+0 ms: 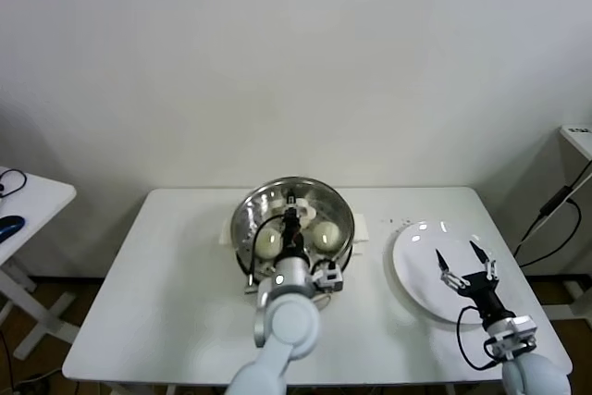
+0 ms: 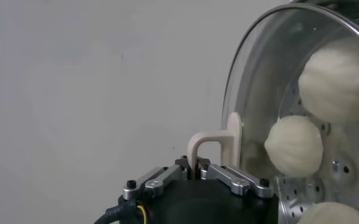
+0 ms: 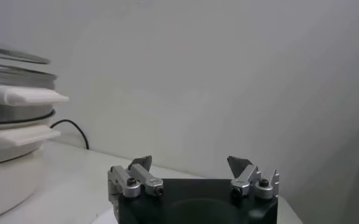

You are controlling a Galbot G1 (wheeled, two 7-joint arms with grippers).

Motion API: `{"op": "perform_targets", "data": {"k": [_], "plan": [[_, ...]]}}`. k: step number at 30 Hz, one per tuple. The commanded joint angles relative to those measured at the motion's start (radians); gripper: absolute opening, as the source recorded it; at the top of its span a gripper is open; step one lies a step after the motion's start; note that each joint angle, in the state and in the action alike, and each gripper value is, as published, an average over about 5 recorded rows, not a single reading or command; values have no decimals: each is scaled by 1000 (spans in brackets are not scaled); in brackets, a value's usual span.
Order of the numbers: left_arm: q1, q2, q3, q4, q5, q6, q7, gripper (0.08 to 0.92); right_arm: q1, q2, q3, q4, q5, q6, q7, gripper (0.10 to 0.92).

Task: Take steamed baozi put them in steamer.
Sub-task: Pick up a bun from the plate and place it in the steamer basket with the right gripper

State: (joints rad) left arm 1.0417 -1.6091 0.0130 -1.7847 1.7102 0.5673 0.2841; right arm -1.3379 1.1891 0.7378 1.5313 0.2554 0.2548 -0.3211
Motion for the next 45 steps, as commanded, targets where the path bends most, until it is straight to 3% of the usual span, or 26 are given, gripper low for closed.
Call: {"op": "perform_targets", "data": {"k": [1,45], "plan": [[-11,-36,2,25,-5,-4,-9,151,0,4,5,-4,-2,3,-2,823],[-14,-34,3,57,1,-36,-17,151,8,21,25,-19,-10,15,-14,823]]}}
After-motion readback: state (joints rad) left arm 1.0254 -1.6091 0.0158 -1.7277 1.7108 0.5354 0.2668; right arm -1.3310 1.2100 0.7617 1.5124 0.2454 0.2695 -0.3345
